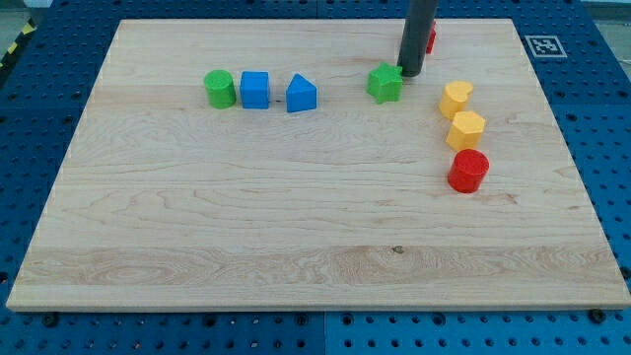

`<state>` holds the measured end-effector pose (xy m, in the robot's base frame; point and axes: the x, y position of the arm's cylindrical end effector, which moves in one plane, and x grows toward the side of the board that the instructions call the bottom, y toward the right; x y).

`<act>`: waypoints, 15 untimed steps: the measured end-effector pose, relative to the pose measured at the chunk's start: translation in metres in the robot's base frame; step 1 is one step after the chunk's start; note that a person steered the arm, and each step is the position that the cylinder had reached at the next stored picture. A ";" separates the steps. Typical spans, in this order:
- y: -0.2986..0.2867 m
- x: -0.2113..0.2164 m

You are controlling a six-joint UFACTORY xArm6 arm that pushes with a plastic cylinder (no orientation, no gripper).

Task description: Move the green star to the right of the blue triangle

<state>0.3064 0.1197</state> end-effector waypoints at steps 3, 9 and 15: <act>-0.020 0.026; 0.019 0.040; -0.056 0.046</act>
<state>0.3528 0.0632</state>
